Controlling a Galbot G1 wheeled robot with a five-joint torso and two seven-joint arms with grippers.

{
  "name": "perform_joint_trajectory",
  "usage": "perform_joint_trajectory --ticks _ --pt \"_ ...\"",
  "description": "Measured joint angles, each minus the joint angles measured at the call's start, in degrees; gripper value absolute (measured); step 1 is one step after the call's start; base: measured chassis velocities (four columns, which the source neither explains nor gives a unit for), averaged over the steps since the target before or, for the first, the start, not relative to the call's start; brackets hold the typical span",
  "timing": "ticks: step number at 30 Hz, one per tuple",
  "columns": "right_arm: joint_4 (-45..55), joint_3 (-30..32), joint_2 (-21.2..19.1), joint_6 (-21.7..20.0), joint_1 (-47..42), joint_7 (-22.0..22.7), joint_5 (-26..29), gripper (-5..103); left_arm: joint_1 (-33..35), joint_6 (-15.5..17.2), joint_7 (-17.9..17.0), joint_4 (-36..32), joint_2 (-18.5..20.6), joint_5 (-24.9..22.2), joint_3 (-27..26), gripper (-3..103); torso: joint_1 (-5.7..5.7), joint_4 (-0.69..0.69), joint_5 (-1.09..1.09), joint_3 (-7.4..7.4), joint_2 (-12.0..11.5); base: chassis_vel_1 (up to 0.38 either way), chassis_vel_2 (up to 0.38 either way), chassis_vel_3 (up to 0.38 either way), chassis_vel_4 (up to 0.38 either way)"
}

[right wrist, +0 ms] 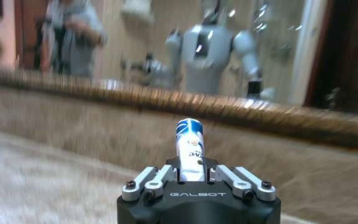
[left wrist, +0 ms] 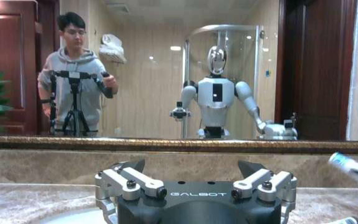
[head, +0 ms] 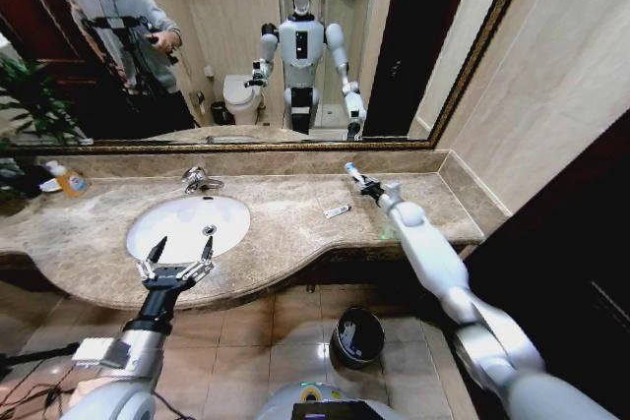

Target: Pick up the trash from the sink and place it in the trash bin.

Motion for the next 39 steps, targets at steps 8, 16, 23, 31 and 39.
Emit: perform_joint_trajectory --ticks 8,16,23,31,39 --pt "25.07 11.05 -3.33 0.38 -21.28 10.7 9.08 21 0.0 0.0 0.01 0.0 0.0 0.0 0.01 100 -0.01 0.0 0.01 -0.01 0.0 0.0 0.0 0.0 0.0" --pt "39.57 22.08 1.2 4.41 -44.6 12.49 8.86 21 0.0 0.0 0.02 0.0 0.0 0.0 0.01 100 -0.02 -0.04 -0.02 -0.01 0.01 0.0 0.0 0.0 0.0" --pt "39.35 22.65 7.4 10.95 -51.36 8.54 2.43 21 0.0 0.0 0.02 0.0 0.0 0.0 0.01 100 0.01 0.02 -0.05 0.0 0.0 0.0 0.0 0.0 0.0" --pt "35.46 22.47 16.8 18.51 -56.18 7.82 -2.98 21 0.0 0.0 0.02 0.0 0.0 0.0 0.0 100 0.0 0.01 -0.02 0.0 0.01 0.0 0.0 0.0 0.0" --pt "21.57 21.45 21.57 30.28 -55.19 9.04 -5.18 21 0.0 0.0 0.02 0.0 0.0 0.0 0.0 100 0.0 0.01 -0.01 0.0 0.0 0.0 0.0 0.0 0.0"
